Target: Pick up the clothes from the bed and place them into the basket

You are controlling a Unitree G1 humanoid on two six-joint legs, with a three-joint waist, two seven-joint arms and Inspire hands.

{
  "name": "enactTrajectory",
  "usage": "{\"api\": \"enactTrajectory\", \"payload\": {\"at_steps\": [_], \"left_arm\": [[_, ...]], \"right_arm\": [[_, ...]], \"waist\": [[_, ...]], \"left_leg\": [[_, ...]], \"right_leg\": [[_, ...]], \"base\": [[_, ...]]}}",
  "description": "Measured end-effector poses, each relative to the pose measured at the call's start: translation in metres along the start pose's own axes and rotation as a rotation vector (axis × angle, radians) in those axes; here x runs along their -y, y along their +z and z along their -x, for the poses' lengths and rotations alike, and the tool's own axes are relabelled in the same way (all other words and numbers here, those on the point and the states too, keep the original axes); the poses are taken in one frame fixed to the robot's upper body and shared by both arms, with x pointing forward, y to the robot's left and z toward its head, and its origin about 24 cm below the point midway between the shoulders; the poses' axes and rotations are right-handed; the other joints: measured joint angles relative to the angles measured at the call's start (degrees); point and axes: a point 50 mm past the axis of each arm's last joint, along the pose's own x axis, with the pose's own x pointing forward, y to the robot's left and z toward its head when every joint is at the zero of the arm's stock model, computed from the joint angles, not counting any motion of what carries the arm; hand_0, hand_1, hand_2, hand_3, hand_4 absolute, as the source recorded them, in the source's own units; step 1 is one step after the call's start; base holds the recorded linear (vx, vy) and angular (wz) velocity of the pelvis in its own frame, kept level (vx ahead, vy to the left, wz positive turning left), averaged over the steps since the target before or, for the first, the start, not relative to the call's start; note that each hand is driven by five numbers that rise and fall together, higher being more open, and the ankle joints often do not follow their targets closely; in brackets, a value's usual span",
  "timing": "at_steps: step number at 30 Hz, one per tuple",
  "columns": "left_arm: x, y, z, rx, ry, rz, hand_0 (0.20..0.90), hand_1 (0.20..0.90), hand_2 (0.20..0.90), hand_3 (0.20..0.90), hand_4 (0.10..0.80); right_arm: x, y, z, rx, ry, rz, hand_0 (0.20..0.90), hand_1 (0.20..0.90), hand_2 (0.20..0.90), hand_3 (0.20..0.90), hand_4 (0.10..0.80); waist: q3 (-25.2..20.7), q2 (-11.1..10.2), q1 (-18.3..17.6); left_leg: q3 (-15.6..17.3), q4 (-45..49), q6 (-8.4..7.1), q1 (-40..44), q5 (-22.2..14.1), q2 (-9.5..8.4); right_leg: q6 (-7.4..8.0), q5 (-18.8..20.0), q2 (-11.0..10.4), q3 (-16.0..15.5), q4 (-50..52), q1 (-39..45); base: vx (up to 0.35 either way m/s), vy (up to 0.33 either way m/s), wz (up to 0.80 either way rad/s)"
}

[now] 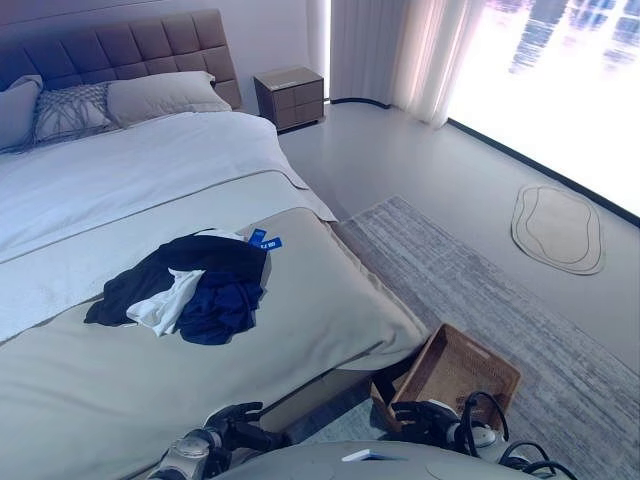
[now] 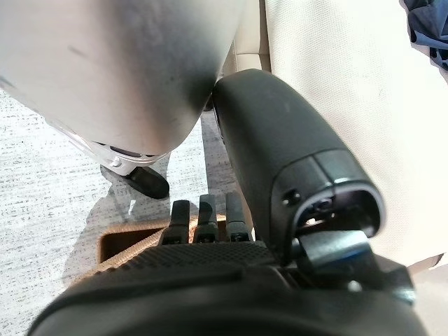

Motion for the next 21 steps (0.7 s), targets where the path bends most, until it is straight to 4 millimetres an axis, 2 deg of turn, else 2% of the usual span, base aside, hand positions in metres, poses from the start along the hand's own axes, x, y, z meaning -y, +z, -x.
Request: {"api": "enactTrajectory", "payload": {"at_steps": [18, 21], "left_arm": [[0.0002, -0.0005, 0.0, -0.002, -0.001, 0.001, 0.9, 0.9, 0.9, 0.9, 0.8], [0.0003, -0.0005, 0.0, -0.002, 0.0, 0.002, 0.9, 0.9, 0.9, 0.9, 0.8]], "right_arm": [[0.0004, -0.0008, 0.0, -0.009, -0.003, -0.006, 0.9, 0.9, 0.9, 0.9, 0.8], [0.0007, -0.0039, 0.0001, -0.036, -0.005, -0.058, 0.9, 0.9, 0.9, 0.9, 0.8]], "waist": [[-0.04, 0.06, -0.03], [-0.05, 0.07, -0.05]], "left_leg": [[0.0, 0.0, 0.0, 0.01, 0.0, 0.0], [0.0, 0.0, 0.0, 0.01, 0.0, 0.0]], "right_leg": [[0.0, 0.0, 0.0, 0.0, 0.0, 0.0], [0.0, 0.0, -0.01, 0.0, 0.0, 0.0]], "base": [[0.0, 0.0, 0.0], [0.0, 0.0, 0.0]]}}
